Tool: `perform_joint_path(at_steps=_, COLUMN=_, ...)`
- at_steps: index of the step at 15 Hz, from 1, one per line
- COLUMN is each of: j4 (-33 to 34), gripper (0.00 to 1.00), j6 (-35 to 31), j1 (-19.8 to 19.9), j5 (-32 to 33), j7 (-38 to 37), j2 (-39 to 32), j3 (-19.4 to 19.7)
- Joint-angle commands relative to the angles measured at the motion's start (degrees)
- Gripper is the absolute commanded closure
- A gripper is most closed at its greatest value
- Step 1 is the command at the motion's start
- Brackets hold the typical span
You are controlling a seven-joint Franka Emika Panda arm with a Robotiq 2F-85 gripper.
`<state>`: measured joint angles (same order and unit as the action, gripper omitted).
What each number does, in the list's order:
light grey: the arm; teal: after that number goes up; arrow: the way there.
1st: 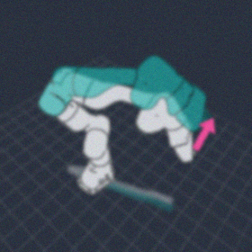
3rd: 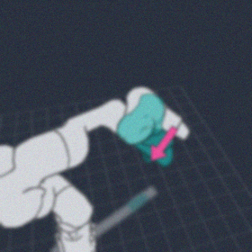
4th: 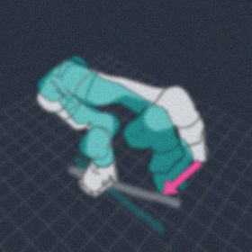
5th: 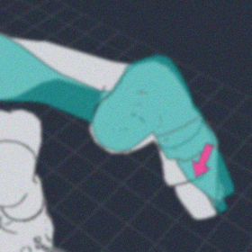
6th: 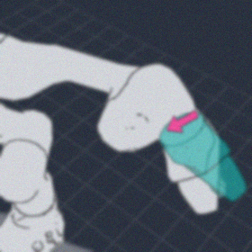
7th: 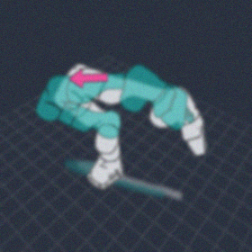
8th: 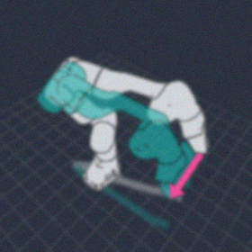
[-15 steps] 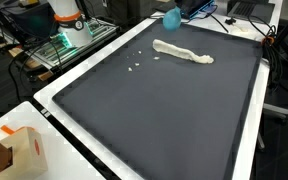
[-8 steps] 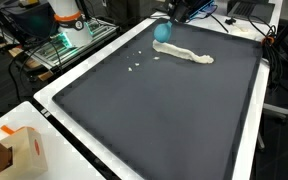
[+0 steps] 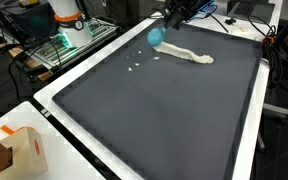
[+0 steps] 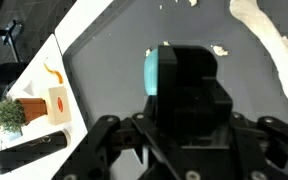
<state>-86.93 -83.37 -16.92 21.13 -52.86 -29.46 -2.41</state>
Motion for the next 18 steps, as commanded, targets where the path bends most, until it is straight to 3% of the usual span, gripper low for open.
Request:
perform_joint_path(at_steps=1, j4=3.76, gripper=0.75, j6=2.48, j1=-1.90, j5=3.23, j7=-0.98, j2=-3.42, j3=0.84)
perform_joint_path(at_steps=18, j4=15.16, gripper=0.75, j6=1.45, j1=-6.83, j5=13.78, j7=3.26, j2=-13.24, j3=2.59)
